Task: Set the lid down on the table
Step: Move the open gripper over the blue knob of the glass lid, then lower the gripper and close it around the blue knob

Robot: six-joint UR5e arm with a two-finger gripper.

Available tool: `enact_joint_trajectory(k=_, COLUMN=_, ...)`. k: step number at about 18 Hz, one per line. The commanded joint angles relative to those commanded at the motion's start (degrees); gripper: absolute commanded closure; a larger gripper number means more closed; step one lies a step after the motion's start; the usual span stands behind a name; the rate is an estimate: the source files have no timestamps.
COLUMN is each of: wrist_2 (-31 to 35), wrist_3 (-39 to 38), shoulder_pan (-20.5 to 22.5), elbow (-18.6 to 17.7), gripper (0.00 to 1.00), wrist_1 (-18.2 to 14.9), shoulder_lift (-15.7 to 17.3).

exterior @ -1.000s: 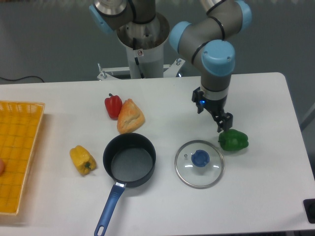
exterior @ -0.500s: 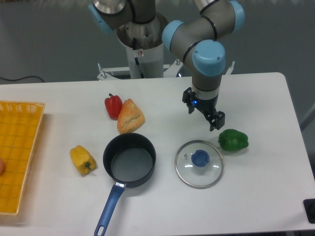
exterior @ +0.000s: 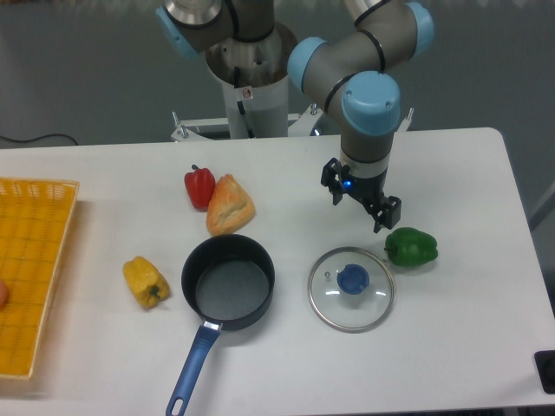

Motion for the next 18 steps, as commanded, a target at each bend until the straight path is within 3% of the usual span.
enact_joint_trajectory(k=3, wrist_2=-3.68, wrist_3=-7.58, shoulder_pan=-0.8, elbow=2.03, gripper=0.0, wrist_1=0.35, shoulder_lift=-1.67)
enact_joint_trajectory(k=8, wrist_2=-4.49, wrist_3=-7.32, shoulder_pan=-1.68, elbow=4.66, gripper=0.0, wrist_1=0.61, shoulder_lift=-4.4)
enact_joint_trajectory(k=14, wrist_2=-4.57, wrist_3=-7.5, shoulder_pan=-2.21, elbow=10.9, gripper=0.0, wrist_1=0.97, shoulder_lift=-7.65)
enact_joint_trajectory(k=18, wrist_2=-4.4, wrist_3=-7.68, shoulder_pan=-2.38, elbow=11.0, gripper=0.0, wrist_1=0.97, shoulder_lift=-9.76)
